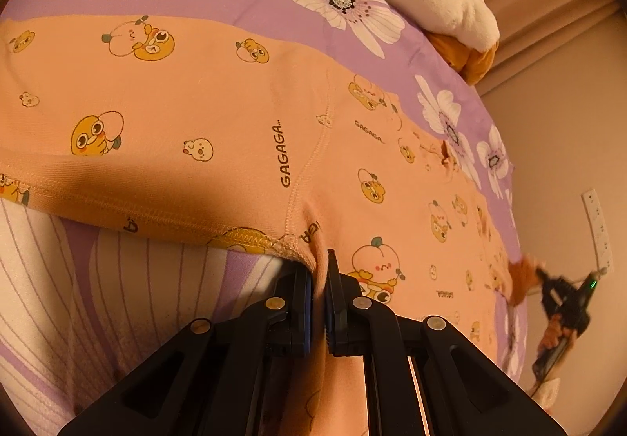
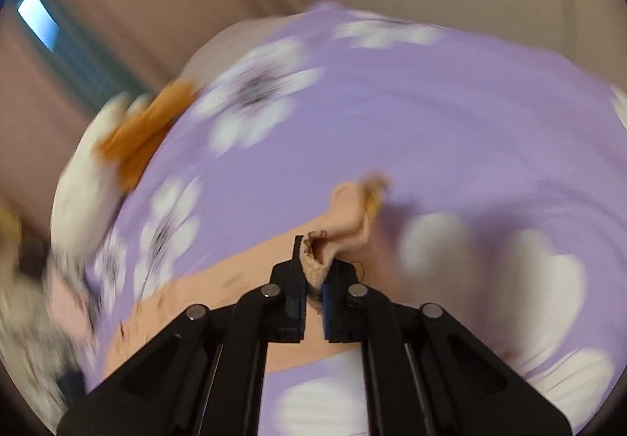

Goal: Fold small clothes

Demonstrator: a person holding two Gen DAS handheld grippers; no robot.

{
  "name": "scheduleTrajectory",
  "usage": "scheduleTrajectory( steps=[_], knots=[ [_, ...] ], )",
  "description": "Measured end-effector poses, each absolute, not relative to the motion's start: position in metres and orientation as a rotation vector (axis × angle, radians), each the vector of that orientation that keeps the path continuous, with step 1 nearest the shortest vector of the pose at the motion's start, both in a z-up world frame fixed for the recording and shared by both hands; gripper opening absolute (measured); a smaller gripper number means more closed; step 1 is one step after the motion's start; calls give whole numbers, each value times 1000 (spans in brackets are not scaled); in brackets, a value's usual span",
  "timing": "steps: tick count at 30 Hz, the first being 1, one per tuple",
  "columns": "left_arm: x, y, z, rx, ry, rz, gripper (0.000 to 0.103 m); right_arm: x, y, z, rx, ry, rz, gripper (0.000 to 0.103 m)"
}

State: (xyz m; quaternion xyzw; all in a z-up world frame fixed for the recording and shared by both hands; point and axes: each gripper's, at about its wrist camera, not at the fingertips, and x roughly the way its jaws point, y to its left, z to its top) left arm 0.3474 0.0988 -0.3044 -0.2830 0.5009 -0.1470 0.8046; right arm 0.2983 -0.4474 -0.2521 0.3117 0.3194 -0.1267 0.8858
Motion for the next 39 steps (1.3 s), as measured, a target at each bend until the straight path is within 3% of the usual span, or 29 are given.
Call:
scheduleTrajectory(
  steps=[9,16,18,20,22,24,28,32,34,39],
  knots=[
    [349,103,-308,-660,1080,-328,9,400,-173,-217,412,788,251,6],
    [349,102,-307,-669,1091,-313,9,411,-52,-249,232,941,359,13],
    [349,102,-306,-676,1097,-304,9,407,-47,-252,186,941,361,25],
    [350,102,-305,-693,1103,-288,9,404,-53,-247,165,930,324,43],
    [350,103,-302,-727,1110,-282,9,398,-72,-236,150,913,301,52],
    [350,104,-297,-751,1140,-251,9,387,-87,-227,119,878,265,56],
    [336,98,-259,-606,1087,-162,34,359,-138,-223,19,834,133,69],
    [316,103,-225,-644,918,-212,54,334,-200,-241,-39,839,-40,69],
    [320,101,-226,-709,893,-270,54,328,-224,-253,-17,853,-72,69],
    [359,48,-274,-571,1141,-306,54,325,-265,-296,121,909,-72,69]
  ],
)
